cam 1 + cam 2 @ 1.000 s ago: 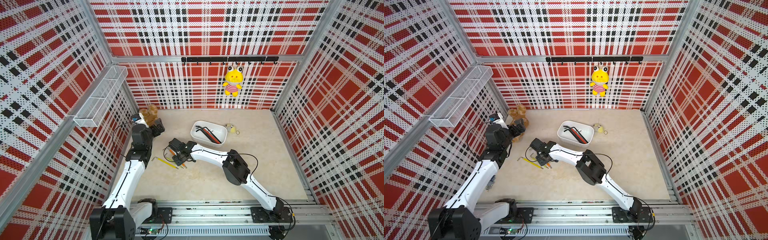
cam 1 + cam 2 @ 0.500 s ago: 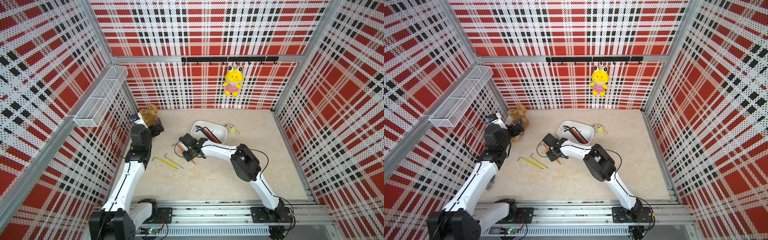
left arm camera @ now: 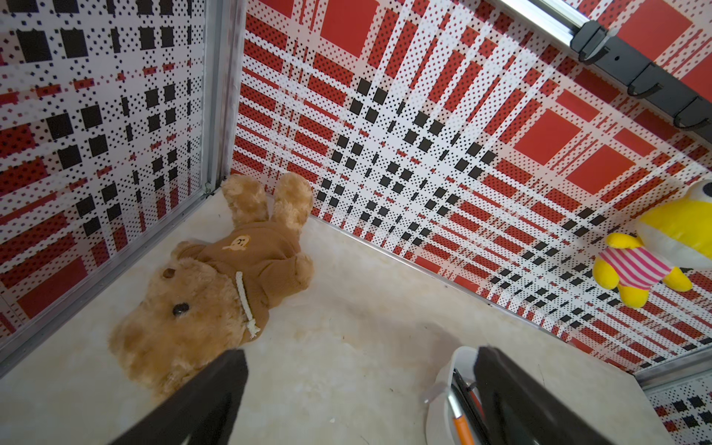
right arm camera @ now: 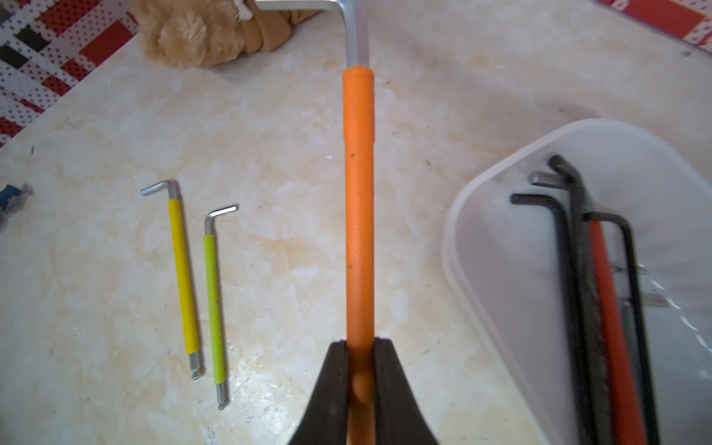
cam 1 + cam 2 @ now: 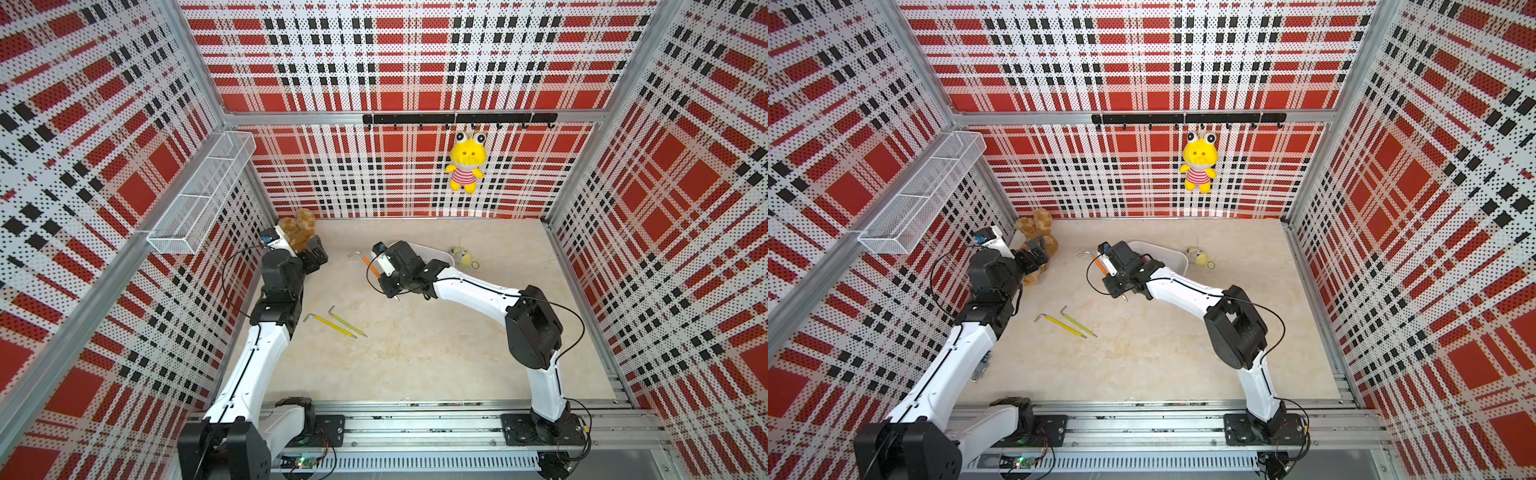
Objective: Put the hex key on the desktop into the storage box
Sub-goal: Place the Allen key in the storage box.
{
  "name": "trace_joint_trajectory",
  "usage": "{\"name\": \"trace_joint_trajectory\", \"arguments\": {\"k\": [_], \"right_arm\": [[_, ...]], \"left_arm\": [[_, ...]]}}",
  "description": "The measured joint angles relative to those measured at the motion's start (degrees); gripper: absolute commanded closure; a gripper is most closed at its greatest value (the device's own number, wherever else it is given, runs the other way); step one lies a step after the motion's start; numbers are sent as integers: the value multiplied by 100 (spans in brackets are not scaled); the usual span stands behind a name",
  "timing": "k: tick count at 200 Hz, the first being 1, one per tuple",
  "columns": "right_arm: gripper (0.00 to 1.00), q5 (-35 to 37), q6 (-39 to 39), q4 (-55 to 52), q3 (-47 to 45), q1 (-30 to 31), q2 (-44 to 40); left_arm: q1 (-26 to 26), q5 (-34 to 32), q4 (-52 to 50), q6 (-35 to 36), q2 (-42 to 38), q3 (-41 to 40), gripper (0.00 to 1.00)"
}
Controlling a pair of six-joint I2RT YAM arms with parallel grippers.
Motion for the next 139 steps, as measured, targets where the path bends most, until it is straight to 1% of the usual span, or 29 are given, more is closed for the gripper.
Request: {"name": "trace_joint_trajectory", "arguments": {"k": [23, 53, 93, 139], "right_arm": [[100, 59, -125, -9, -138, -374, -197], [100, 227, -361, -103, -138, -752, -229], [100, 503, -638, -385, -131, -841, -227], [100, 662, -715, -634, -90, -918, -46]], "left_arm": [[0, -7, 0, 0, 0, 0, 1], [4, -4, 0, 0, 0, 0, 1], [33, 2, 0, 0, 4, 0, 1], [37, 9, 2, -2, 20, 0, 1]]}}
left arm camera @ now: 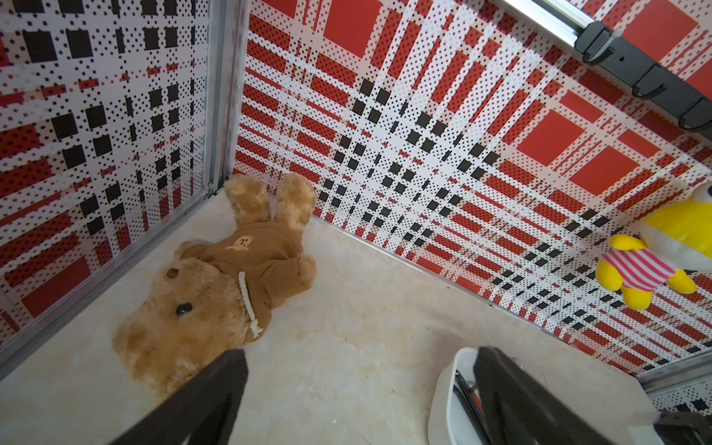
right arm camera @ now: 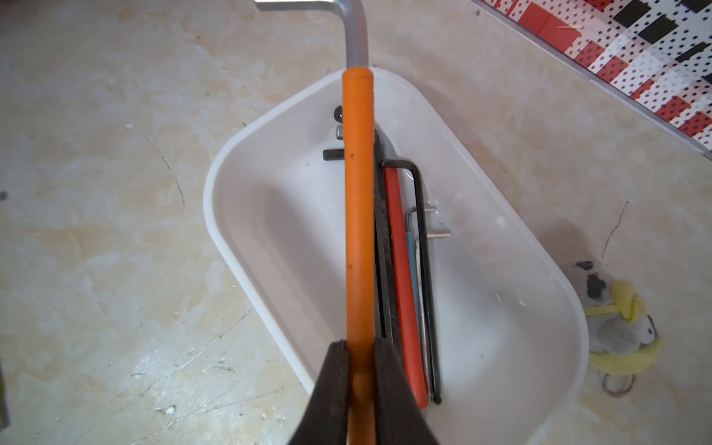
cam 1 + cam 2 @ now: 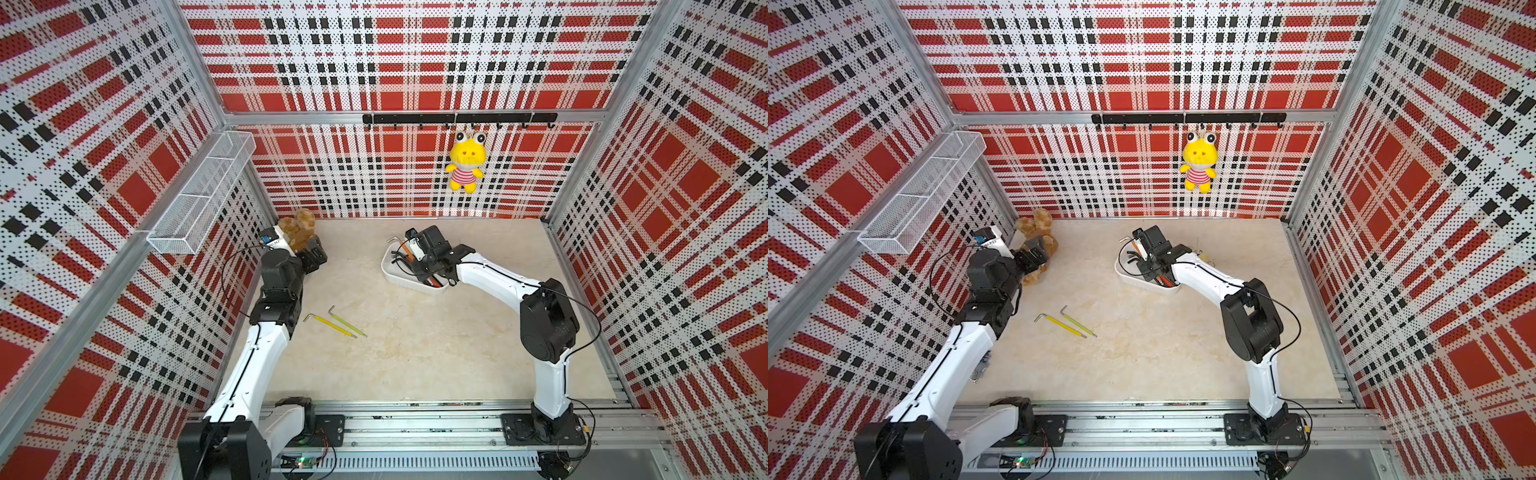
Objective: Put the hex key on the desktop into the storage box
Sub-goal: Place the Allen key in the storage box.
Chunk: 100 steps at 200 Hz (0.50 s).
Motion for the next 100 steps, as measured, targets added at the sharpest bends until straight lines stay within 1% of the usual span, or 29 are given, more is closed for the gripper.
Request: {"name": "trace_joint_trajectory", "arguments": {"k": [100], "right_arm": [[100, 188, -44, -83, -4, -149, 313]], "left_arm": [[31, 17, 2, -2, 9, 0, 1]]}}
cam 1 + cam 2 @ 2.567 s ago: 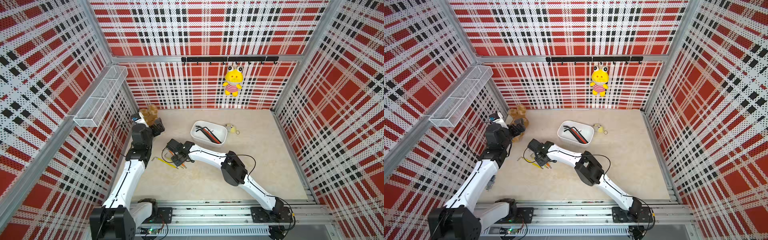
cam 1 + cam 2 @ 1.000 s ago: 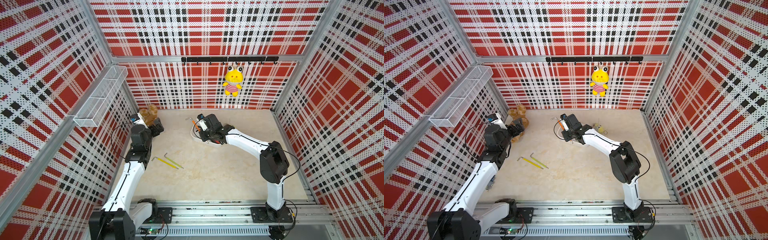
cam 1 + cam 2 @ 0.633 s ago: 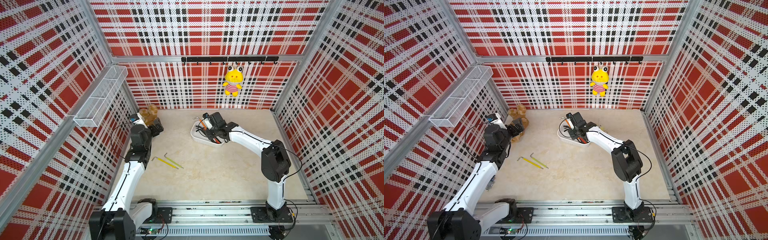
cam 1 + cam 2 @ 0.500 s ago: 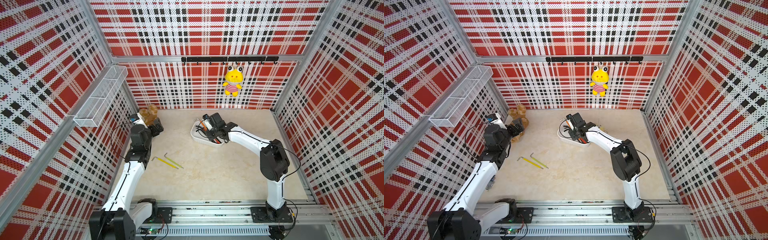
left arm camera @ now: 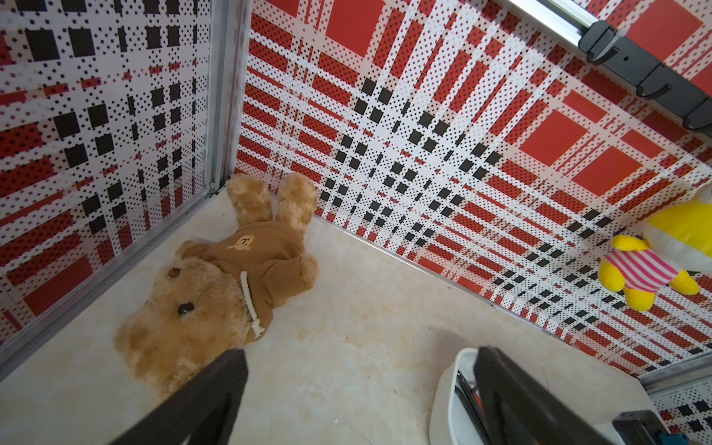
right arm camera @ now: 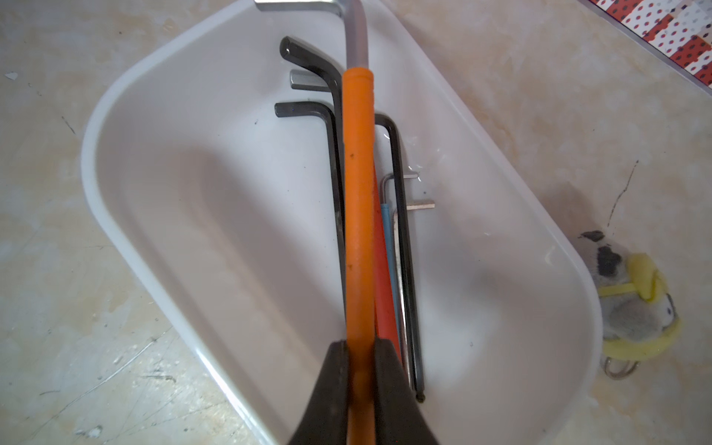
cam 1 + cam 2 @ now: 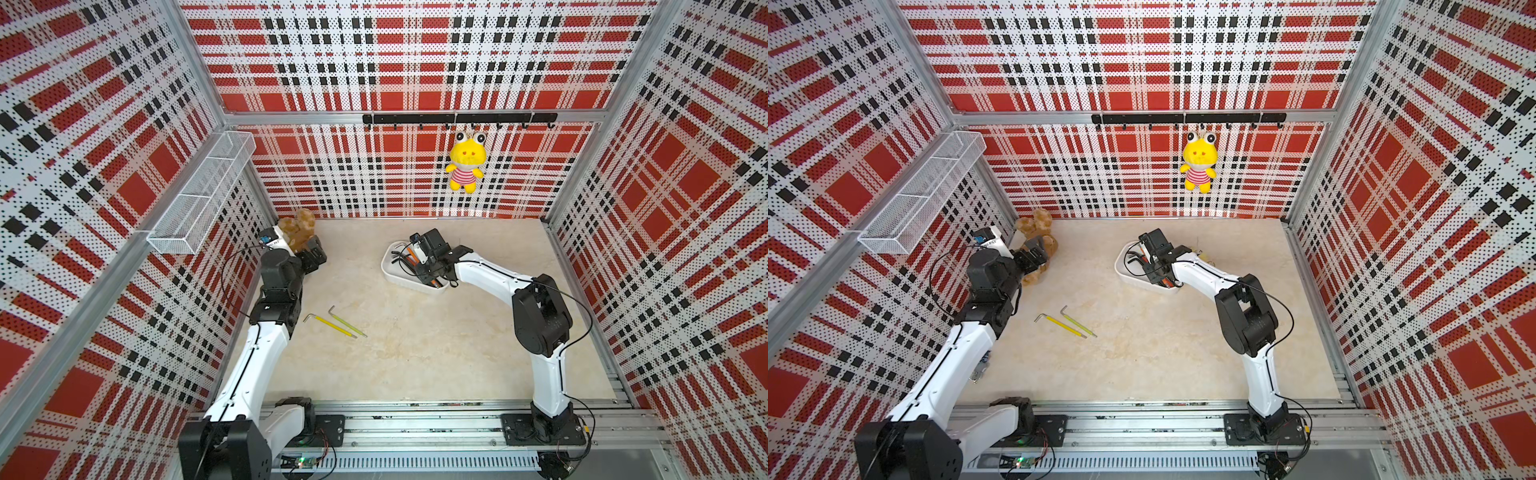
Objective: Put the hex key on the desktop into the storage box
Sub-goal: Place the Allen key in the storage box.
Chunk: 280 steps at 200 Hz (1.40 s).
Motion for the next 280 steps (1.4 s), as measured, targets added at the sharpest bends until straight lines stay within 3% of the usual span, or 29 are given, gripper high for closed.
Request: {"name": "trace_joint_trajectory", "arguments": {"k": [181, 280], "right_arm": [[100, 229, -398, -365, 726, -48, 739], [100, 188, -358, -238, 527, -68, 861]], "left_arm": [[2, 0, 2, -4, 0, 0, 1], [2, 0, 2, -7, 0, 0, 1]]}}
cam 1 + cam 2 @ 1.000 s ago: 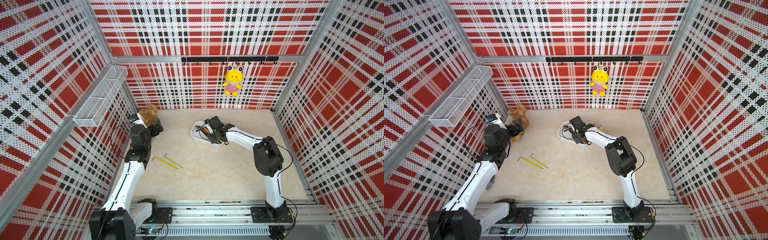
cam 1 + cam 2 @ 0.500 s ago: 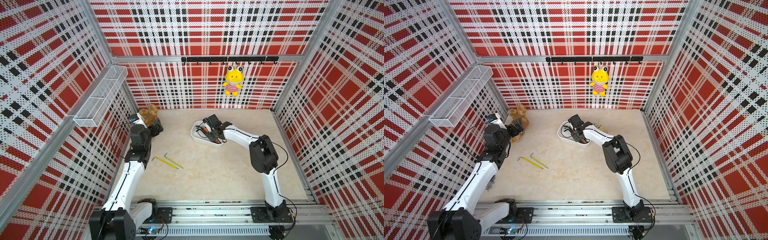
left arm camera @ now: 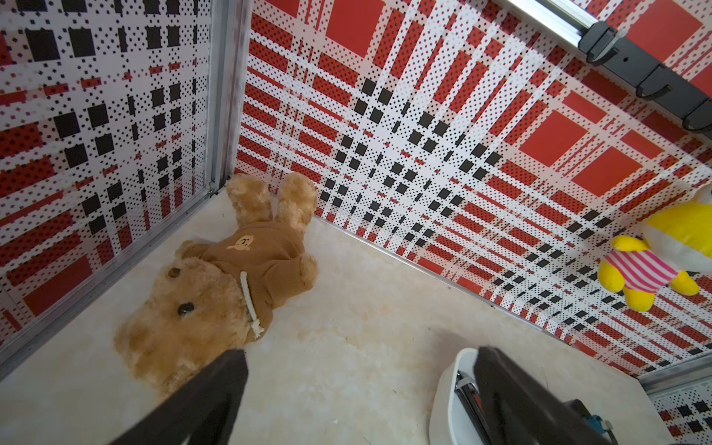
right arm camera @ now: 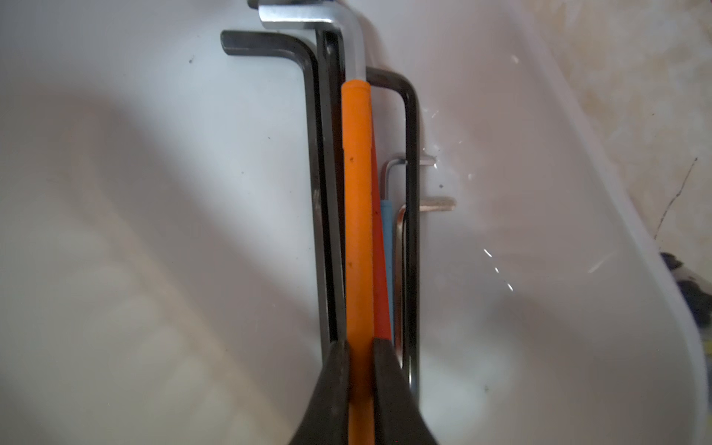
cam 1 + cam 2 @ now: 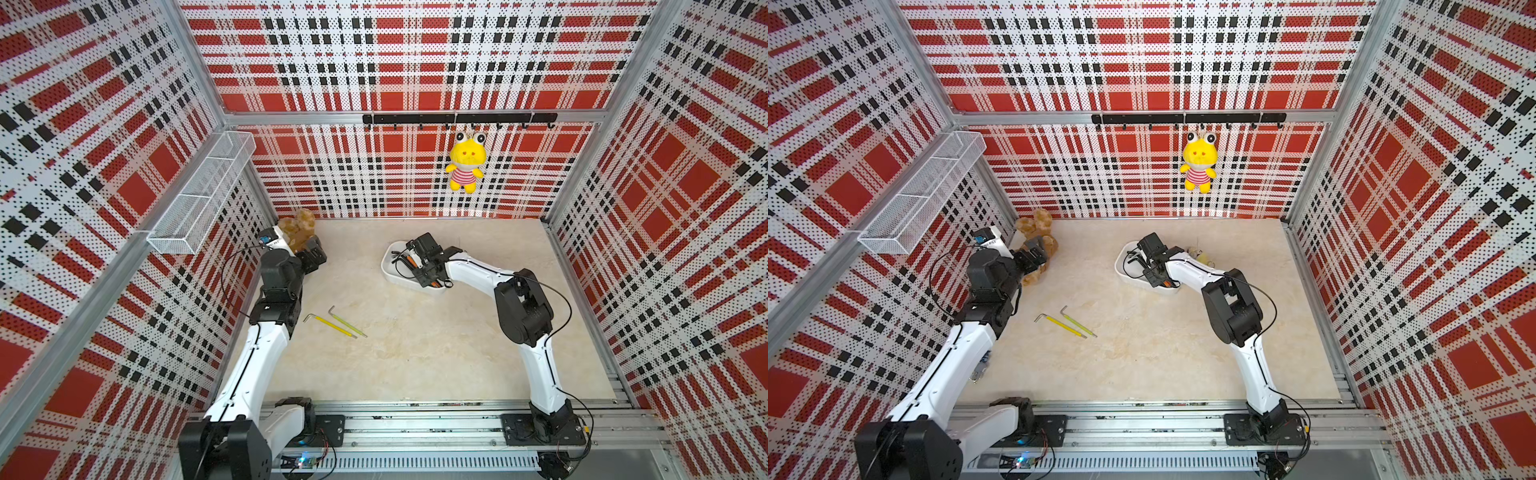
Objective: Put the hex key on the desktop into the storage box
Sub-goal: Place the Allen key in the storage box.
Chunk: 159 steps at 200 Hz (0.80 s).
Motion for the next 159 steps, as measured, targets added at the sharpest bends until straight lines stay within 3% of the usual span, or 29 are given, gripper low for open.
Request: {"name": "trace_joint_trajectory", "arguments": {"k": [59, 106, 159], "right_arm": [[100, -2, 68, 79, -7, -17, 81], [64, 7, 76, 22, 63, -37, 96], [55, 50, 83, -85, 352, -44, 85]], "left_arm": [[0, 0, 0, -2, 0, 0, 1], [0, 0, 0, -4, 0, 0, 1], [0, 0, 2, -4, 2, 0, 1]]}}
